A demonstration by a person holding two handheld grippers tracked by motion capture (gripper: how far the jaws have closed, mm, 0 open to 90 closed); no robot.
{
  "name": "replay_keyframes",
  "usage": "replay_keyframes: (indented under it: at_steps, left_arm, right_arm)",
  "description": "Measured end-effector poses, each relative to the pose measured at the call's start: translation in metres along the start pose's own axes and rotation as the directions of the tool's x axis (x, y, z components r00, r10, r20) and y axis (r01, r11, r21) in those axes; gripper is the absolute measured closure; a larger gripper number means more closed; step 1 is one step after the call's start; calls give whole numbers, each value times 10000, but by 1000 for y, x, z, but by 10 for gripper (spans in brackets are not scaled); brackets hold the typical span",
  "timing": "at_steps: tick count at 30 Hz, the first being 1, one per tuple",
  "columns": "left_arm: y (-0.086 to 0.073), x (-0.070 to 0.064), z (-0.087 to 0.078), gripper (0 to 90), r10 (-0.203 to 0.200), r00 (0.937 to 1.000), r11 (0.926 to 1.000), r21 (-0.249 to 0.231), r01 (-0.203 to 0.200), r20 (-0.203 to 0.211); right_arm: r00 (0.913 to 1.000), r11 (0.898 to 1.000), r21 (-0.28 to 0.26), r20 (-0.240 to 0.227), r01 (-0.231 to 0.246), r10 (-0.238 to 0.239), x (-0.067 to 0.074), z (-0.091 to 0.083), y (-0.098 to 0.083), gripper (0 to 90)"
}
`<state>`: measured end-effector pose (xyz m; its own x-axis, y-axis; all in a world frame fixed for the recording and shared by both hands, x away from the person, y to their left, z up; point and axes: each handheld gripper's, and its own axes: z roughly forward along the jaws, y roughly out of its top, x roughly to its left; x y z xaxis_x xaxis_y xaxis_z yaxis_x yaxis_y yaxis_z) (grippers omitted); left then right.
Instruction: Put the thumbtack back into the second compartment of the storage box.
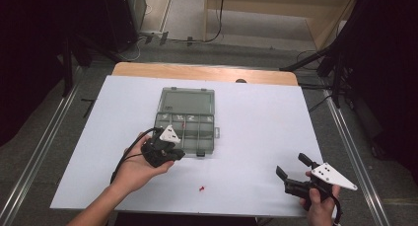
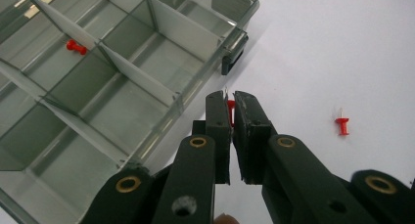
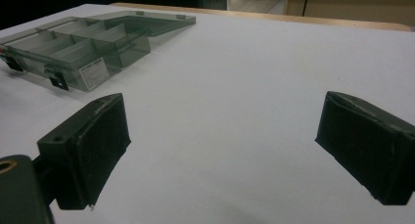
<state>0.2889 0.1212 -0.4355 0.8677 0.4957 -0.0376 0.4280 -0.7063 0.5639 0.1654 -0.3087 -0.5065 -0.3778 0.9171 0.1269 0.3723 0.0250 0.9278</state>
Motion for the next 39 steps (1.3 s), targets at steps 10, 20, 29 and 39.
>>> replay_keyframes:
  at_steps: [10,20,29,39]
  left_arm:
    - [6,18,-3,856,-189,9996,9998,-16,189,-197]
    - [15,33,-1,856,-211,9983,9997,84,216,-536]
    - [24,48,2,856,-327,9975,9994,88,333,-620]
    - [32,66,9,855,-517,9959,9986,20,520,-743]
  right_arm:
    - [10000,10000,-21,-5,14,-14,0,0,0,53]
    - [10000,10000,2,-8,8,-8,-1,1,0,53]
    - [10000,10000,4,23,-38,38,-1,0,0,53]
    - [10000,10000,1,20,-54,54,-1,0,0,53]
